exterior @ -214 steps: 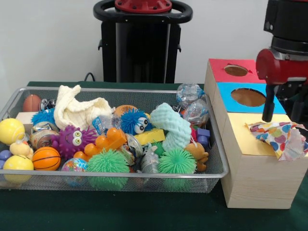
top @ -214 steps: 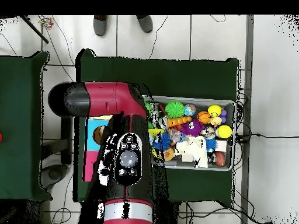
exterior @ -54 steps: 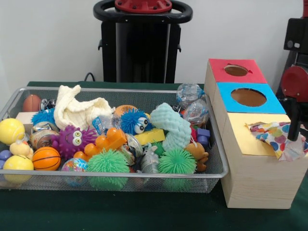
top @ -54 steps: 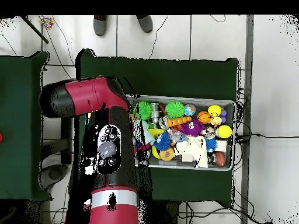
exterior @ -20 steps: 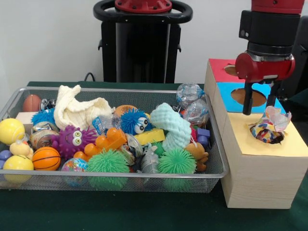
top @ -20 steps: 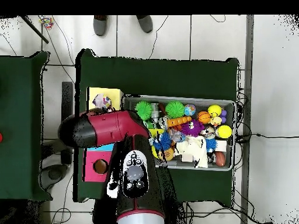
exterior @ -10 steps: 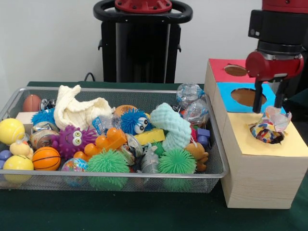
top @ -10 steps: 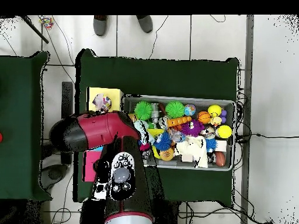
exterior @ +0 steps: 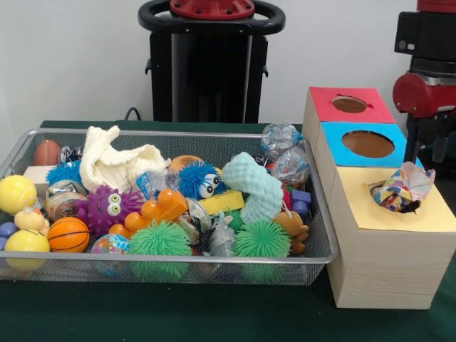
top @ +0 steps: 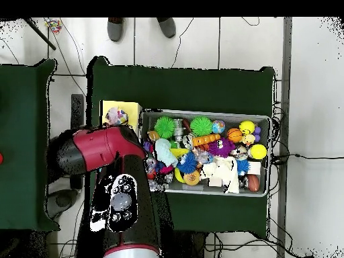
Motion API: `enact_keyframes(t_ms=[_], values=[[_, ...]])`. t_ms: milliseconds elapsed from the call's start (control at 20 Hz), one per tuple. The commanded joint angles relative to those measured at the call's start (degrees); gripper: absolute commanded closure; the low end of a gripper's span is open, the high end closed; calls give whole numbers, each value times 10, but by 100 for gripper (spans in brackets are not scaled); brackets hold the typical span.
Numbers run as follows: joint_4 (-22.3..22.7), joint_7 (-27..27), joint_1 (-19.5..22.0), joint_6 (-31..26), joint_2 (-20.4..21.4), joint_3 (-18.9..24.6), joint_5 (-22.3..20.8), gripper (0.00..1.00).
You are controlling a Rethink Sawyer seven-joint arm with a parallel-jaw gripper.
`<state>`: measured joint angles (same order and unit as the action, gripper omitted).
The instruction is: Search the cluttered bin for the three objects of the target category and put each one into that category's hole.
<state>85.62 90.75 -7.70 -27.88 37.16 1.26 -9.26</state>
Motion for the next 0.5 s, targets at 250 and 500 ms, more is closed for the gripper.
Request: enact_keyframes(t_ms=[250,500], values=[[-21,92,-3,-84,-20,-17,11,100],[-6,82,10,-82,-11,0,23,100]])
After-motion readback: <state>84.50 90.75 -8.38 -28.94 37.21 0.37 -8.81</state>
